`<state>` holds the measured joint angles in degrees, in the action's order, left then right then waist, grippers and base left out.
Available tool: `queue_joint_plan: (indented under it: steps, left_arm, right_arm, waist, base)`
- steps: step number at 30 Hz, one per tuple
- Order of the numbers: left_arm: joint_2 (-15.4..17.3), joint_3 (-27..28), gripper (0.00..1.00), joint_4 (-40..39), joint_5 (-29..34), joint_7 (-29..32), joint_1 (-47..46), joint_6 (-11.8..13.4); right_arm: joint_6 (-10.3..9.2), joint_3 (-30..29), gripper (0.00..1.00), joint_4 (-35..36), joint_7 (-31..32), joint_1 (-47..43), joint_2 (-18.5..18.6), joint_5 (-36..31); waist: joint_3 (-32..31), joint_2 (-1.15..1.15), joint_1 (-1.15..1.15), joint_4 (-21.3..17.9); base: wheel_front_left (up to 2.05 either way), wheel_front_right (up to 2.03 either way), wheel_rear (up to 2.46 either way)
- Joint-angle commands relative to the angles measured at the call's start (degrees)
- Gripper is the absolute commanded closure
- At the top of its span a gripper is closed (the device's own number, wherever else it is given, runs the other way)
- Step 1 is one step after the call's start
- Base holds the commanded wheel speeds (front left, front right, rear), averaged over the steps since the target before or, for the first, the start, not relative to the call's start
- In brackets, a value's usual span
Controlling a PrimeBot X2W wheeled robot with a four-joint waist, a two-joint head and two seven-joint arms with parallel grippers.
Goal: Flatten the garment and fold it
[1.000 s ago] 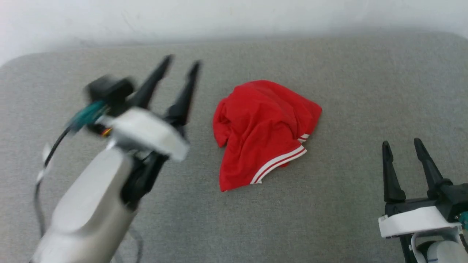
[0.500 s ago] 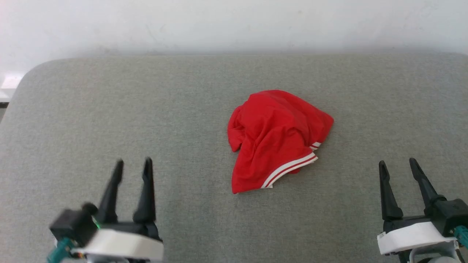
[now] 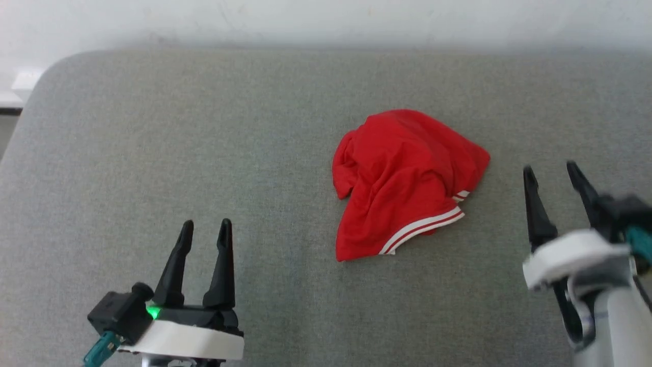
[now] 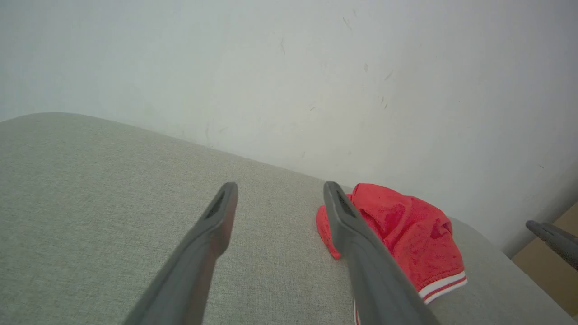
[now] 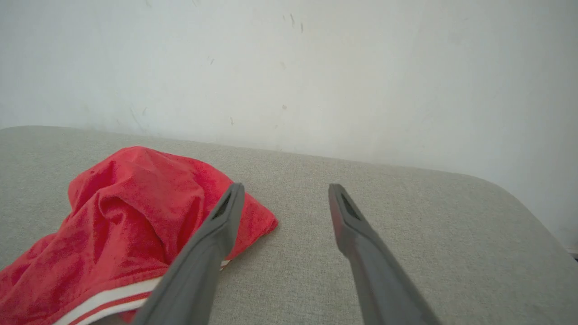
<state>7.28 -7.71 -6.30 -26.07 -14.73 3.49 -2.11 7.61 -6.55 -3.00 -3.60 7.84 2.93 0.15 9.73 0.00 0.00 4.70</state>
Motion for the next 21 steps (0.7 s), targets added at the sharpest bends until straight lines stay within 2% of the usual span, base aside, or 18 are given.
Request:
queue_joint_plan:
  steps: [1,2,7,13,18,21]
  left_arm:
    - [-0.9,0.7,0.00,0.8,1.2,-0.3,-1.6,-1.3]
    - [-0.9,0.7,0.00,0.8,1.2,-0.3,-1.6,-1.3]
    - [-2.4,1.1,0.00,2.1,2.2,-0.3,-3.6,-3.2]
    - [-3.6,0.5,0.00,4.0,2.4,-0.3,-6.4,-4.5]
    - [-4.1,-0.2,0.00,5.1,2.2,-0.3,-8.0,-5.0]
    - [-4.2,-0.5,0.00,5.6,2.2,-0.3,-8.6,-5.2]
  right_arm:
    - [-0.12,0.6,0.00,-1.4,3.9,4.2,-0.1,-1.2]
    - [-0.12,0.6,0.00,-1.4,3.9,4.2,-0.1,-1.2]
    - [-0.12,0.2,0.00,-5.8,12.3,12.3,0.2,-3.4]
    - [-0.12,1.0,0.00,-13.7,21.8,18.8,3.0,-5.0]
    - [-0.12,1.8,0.00,-19.4,26.5,21.7,4.9,-5.6]
    - [-0.12,2.6,0.00,-22.0,28.6,22.5,4.7,-4.2]
  waist:
    - [3.2,0.00,0.00,1.3]
    - [3.2,0.00,0.00,1.3]
    - [6.9,0.00,0.00,3.2]
    - [10.5,0.00,0.00,6.4]
    - [12.3,0.00,0.00,8.7]
    - [12.6,0.00,0.00,9.4]
  base:
    - [0.00,0.00,0.00]
    - [0.00,0.00,0.00]
    - [0.00,0.00,0.00]
    - [0.00,0.00,0.00]
    - [0.00,0.00,0.00]
    - [0.00,0.00,0.00]
